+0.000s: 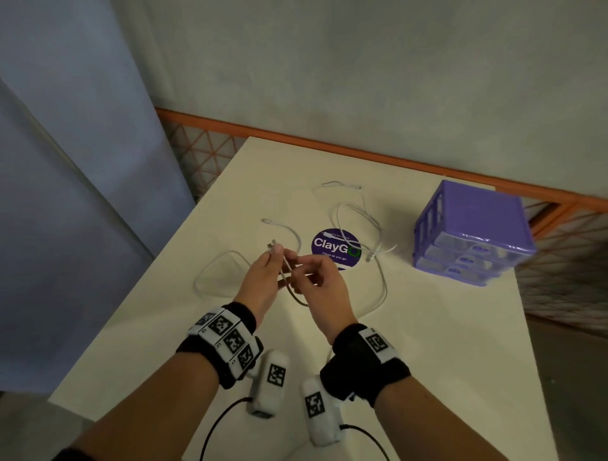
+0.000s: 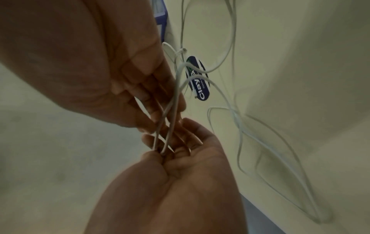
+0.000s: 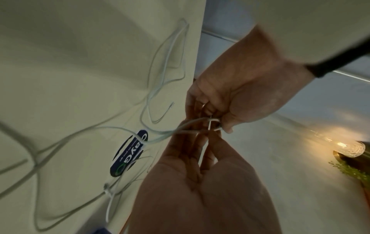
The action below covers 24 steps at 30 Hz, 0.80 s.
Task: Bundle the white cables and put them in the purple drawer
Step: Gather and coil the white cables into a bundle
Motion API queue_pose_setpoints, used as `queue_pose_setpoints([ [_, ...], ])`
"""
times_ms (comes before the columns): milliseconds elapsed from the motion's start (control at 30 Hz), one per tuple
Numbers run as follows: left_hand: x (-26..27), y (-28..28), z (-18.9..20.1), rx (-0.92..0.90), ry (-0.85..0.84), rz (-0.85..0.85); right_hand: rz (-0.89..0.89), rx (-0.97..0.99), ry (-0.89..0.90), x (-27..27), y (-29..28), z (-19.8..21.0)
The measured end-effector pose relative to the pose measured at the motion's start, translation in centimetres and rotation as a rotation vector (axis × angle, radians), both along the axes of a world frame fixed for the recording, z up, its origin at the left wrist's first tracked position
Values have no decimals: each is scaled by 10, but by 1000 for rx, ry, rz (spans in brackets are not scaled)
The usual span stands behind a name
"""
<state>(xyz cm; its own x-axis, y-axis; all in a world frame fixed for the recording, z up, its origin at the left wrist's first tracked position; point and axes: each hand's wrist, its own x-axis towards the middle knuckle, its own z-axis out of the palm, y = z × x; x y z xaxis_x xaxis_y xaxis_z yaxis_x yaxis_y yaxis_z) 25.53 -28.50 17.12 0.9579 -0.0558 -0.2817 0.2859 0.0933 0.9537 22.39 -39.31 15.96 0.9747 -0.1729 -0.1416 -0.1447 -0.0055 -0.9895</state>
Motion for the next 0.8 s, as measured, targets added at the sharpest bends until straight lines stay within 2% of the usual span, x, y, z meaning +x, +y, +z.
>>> queue_pose_setpoints([
  [100,12,-4,-1,-115,52,88,-81,-108,9,14,-23,-5],
  [200,26,-3,-3,-195,85,126,-70,-359,39,41,-50,-15],
  [367,49,-2,-11,-39,36,135,132,-773,186,94,-76,-35],
  [567,62,4,-21,33,25,76,382,-1078,384,124,-77,-48],
  [667,61,9,-22,33,30,70,381,-1207,352,123,-79,-67],
  [800,59,13,-25,32,46,82,250,-1289,207,102,-81,-82],
])
